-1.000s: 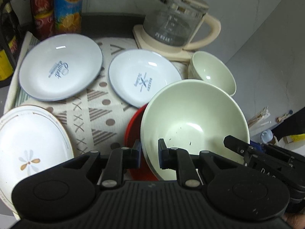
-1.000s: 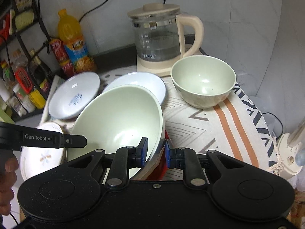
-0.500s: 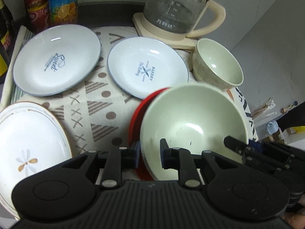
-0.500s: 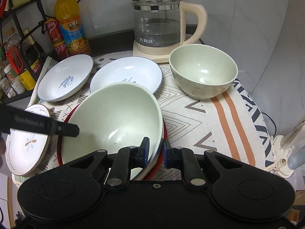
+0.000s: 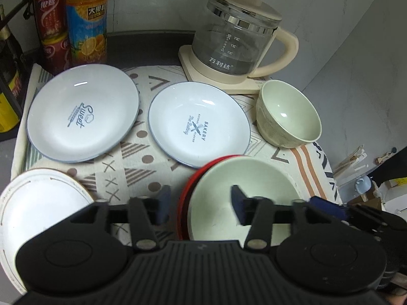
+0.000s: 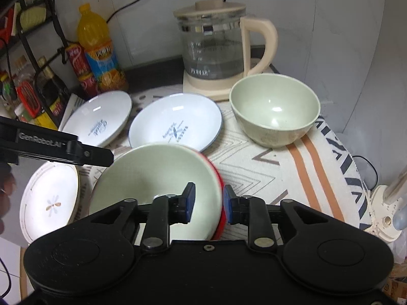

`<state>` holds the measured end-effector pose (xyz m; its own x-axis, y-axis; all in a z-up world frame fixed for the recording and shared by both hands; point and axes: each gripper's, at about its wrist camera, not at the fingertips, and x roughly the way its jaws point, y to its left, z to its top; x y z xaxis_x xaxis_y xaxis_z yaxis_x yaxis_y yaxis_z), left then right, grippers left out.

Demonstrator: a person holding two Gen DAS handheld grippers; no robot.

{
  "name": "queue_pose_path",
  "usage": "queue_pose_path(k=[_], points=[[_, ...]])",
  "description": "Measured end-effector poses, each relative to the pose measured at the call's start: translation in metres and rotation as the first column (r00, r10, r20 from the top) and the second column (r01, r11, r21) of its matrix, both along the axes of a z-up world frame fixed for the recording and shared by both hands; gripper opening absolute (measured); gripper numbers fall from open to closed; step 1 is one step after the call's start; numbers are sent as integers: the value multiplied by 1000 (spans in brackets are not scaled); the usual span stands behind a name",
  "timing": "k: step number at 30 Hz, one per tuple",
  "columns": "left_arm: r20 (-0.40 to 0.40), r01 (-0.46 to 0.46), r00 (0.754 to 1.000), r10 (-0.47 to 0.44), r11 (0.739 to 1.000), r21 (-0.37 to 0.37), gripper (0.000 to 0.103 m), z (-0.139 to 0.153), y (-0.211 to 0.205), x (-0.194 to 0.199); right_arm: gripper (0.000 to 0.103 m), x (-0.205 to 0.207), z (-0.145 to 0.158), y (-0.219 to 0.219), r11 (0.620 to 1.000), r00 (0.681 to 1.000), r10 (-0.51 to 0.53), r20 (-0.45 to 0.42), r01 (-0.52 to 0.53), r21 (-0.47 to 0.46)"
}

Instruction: Organize plates and bowls

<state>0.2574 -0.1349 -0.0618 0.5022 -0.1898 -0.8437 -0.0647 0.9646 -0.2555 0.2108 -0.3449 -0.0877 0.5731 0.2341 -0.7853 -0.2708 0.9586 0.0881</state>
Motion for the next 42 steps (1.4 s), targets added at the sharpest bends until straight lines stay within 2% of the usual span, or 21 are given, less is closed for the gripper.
queue_pose_path(k=[2, 4, 6, 8, 12, 18, 30, 42], points=[[10, 0, 1000, 0, 1000, 6, 63, 1, -2, 3, 37, -1, 4, -5, 1000, 1000, -24, 11, 24, 7], [14, -1, 1000, 1, 1000, 8, 65, 1, -4, 8, 42, -1, 7, -11, 999, 999, -45, 22, 45, 13], [18, 0, 1000, 0, 1000, 10, 66, 2, -7, 14, 44, -2, 9, -18, 998, 998, -64, 28, 63, 17], [25, 8, 1000, -8, 1000, 13, 67, 3, -11, 19, 56, -2, 10, -24, 996, 996, -83, 38, 82, 17], [33, 37, 999, -37, 999, 14, 68, 2, -21, 29, 63, -4, 11, -33, 993, 992, -117, 55, 116, 24], [34, 88, 996, -88, 996, 14, 69, -4, -36, 40, 79, -1, 5, -49, 981, 979, -193, 59, 191, 44], [36, 140, 989, -141, 990, 9, 69, -13, -60, 68, 79, 24, -1, -70, 953, 953, -295, 68, 288, 89], [52, 162, 985, -163, 987, 25, 69, -23, -84, 110, 79, 69, -17, -86, 916, 925, -378, 20, 371, 152]])
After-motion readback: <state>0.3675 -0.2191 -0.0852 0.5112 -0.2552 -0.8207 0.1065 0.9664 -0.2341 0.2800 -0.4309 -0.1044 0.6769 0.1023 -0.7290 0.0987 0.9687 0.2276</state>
